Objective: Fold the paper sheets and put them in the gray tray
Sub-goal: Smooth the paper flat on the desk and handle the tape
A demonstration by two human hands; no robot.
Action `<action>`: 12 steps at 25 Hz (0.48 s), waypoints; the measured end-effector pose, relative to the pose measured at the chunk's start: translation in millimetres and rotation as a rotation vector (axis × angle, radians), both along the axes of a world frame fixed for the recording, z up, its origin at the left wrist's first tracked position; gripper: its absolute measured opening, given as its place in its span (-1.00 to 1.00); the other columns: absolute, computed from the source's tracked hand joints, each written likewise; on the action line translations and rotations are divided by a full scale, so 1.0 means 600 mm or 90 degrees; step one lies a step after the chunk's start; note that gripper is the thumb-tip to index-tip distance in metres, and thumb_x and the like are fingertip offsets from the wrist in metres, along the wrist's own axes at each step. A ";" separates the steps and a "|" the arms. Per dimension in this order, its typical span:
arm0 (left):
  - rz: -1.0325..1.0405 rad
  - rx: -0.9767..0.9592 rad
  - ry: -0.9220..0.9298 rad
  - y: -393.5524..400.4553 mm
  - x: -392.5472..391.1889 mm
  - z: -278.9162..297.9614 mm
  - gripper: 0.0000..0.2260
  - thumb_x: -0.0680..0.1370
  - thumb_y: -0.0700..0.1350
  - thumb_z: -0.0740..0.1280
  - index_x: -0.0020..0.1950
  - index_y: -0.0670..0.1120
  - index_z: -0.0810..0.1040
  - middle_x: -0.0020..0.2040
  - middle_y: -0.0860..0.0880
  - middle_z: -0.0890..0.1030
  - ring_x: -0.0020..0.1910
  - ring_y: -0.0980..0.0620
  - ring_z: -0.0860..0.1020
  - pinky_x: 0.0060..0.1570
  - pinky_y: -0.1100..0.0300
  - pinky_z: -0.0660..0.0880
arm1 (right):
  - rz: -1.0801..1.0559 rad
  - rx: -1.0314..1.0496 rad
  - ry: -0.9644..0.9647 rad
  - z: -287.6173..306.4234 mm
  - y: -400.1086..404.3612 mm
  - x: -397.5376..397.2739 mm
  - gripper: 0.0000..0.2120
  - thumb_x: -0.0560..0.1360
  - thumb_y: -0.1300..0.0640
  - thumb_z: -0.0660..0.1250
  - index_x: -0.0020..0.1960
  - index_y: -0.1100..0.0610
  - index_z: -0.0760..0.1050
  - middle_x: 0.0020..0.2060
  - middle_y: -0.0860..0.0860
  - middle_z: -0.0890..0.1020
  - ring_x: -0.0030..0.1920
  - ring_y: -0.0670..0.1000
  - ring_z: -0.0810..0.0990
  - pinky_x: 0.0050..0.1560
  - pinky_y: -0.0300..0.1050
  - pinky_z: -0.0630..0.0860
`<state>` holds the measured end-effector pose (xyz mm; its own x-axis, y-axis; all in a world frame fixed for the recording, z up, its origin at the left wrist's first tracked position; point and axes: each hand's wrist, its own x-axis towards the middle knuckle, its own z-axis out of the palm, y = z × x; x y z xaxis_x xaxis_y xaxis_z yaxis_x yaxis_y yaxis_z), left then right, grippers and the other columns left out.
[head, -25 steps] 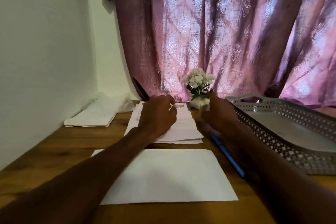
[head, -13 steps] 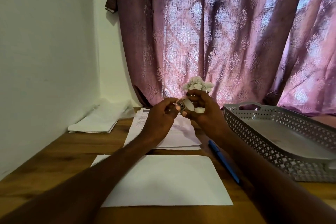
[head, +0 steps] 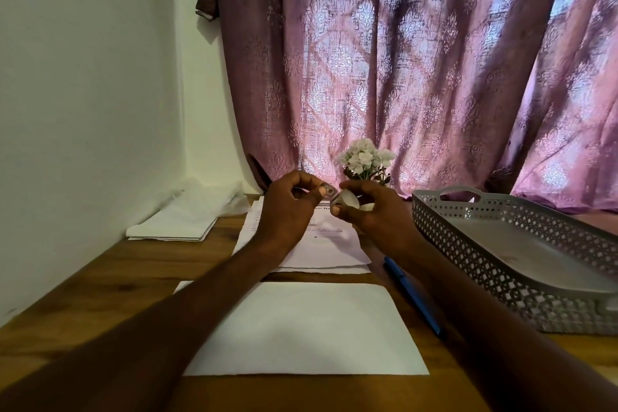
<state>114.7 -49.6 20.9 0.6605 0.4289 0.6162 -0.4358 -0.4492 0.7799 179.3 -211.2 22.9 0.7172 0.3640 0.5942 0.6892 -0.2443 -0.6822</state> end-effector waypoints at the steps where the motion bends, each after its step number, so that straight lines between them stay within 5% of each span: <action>1: -0.003 -0.018 0.006 0.001 0.000 0.001 -0.92 0.58 -0.10 0.47 0.05 -0.07 0.67 -0.03 0.03 0.70 -0.03 0.09 0.63 -0.04 0.31 0.51 | -0.023 -0.011 -0.001 -0.002 -0.001 0.003 -0.56 0.42 0.04 0.60 0.27 0.04 0.61 0.05 -0.09 0.69 0.04 -0.09 0.65 -0.04 -0.32 0.54; 6: -0.045 -0.131 0.069 0.011 0.000 0.004 -0.96 0.55 -0.15 0.48 -0.01 -0.05 0.68 -0.07 0.00 0.72 -0.12 0.10 0.67 -0.25 0.33 0.55 | -0.206 -0.121 -0.100 -0.007 -0.032 0.017 -0.78 0.44 0.13 0.54 0.08 0.03 0.66 -0.09 -0.07 0.68 -0.13 -0.10 0.61 -0.17 -0.23 0.49; 9: -0.076 -0.185 0.119 0.016 -0.002 0.005 -0.92 0.52 -0.25 0.47 0.00 -0.13 0.70 -0.03 -0.09 0.74 0.00 -0.06 0.70 -0.17 0.17 0.58 | -0.287 -0.198 -0.081 -0.007 -0.048 0.025 -0.88 0.43 0.13 0.50 -0.04 0.01 0.65 -0.14 -0.04 0.68 -0.21 -0.11 0.55 -0.28 -0.25 0.38; 12: -0.108 -0.169 0.132 0.017 -0.005 0.003 -0.93 0.51 -0.22 0.50 -0.07 -0.06 0.70 -0.15 0.00 0.76 -0.14 0.03 0.73 -0.19 0.16 0.58 | -0.325 -0.276 -0.071 -0.012 -0.053 0.028 -0.86 0.42 0.11 0.47 -0.04 0.11 0.67 -0.13 0.02 0.69 -0.15 0.00 0.61 -0.24 -0.14 0.51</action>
